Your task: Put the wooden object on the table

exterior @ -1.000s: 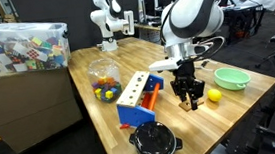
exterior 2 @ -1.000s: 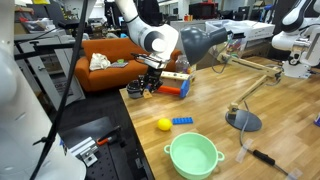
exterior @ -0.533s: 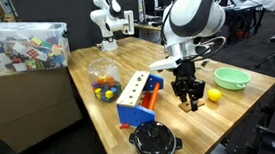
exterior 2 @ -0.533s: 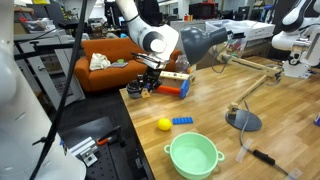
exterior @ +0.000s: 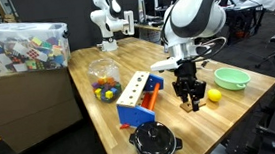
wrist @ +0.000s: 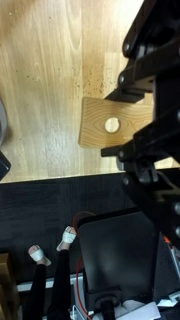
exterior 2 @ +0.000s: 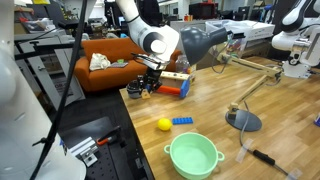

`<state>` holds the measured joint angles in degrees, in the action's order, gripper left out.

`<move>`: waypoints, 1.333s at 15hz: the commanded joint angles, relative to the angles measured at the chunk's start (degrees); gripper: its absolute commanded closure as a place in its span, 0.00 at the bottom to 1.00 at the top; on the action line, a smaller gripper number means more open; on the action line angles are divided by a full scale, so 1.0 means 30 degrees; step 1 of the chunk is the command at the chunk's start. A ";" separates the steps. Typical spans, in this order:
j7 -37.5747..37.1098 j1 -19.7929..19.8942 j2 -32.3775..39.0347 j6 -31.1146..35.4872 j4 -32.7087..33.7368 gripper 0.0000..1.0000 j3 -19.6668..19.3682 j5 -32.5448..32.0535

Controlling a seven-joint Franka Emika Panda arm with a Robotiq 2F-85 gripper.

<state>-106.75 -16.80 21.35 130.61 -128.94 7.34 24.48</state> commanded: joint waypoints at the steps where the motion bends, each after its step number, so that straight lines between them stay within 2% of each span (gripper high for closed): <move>1: 0.0233 0.0478 -0.0467 0.0198 -0.0435 0.72 0.0360 0.0390; 3: 0.0221 0.0501 -0.0476 0.0177 -0.0439 0.72 0.0345 0.0372; 6: 0.0197 0.0545 -0.0489 0.0149 -0.0436 0.84 0.0314 0.0318; 20: 0.0233 0.0517 -0.0496 0.0148 -0.0491 0.84 0.0526 0.0258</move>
<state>-106.75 -16.19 21.28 130.60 -129.15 8.04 24.48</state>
